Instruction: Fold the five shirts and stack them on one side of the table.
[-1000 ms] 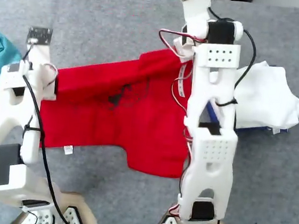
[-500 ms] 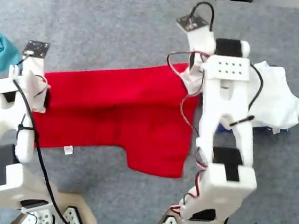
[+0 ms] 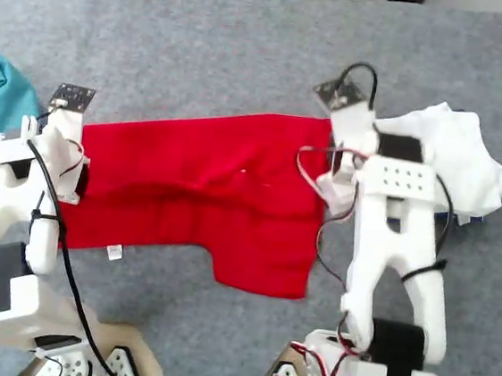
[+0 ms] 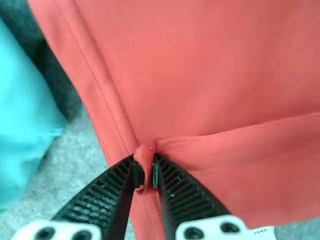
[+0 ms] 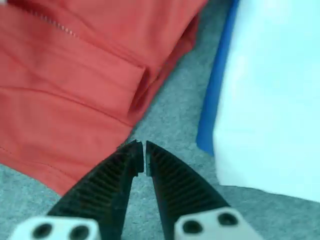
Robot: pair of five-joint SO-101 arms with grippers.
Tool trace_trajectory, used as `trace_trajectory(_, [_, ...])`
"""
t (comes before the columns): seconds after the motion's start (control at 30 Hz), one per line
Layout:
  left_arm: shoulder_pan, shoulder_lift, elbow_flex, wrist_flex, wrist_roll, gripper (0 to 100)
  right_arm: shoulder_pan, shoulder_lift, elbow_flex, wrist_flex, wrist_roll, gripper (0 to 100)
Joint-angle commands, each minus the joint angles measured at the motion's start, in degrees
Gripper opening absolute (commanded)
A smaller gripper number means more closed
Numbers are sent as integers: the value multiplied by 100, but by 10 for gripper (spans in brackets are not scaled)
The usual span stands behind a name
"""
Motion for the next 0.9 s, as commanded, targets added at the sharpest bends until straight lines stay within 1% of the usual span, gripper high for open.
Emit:
trace_trajectory(0.0, [-154,-369,163,62,-132,29,70,-488,637,-273,35,14])
trace_trajectory(0.1, [-198,-1002,453,62,-141,29,88,-804,980,-404,35,14])
trace_trajectory(0.27, [4,-2154,927,0,-149,29,35,-1077,1095,-756,35,14])
trace_trajectory(0.37, [180,-2303,1095,-264,-114,29,-70,-954,1068,-809,44,31])
trace_trajectory(0.57, [207,-2207,1121,-440,-105,29,-484,-338,312,-88,-18,140])
trace_trajectory(0.67, [224,-2215,1130,-440,-105,29,-668,48,-171,176,-422,151])
trace_trajectory(0.73, [215,-2215,1147,-431,-88,29,-774,356,-488,299,-853,151])
trace_trajectory(0.83, [198,-2259,1156,-404,149,29,-844,822,-901,299,-1556,155])
trace_trajectory(0.87, [198,-2268,1156,-404,193,29,-888,963,-1024,290,-1679,155])
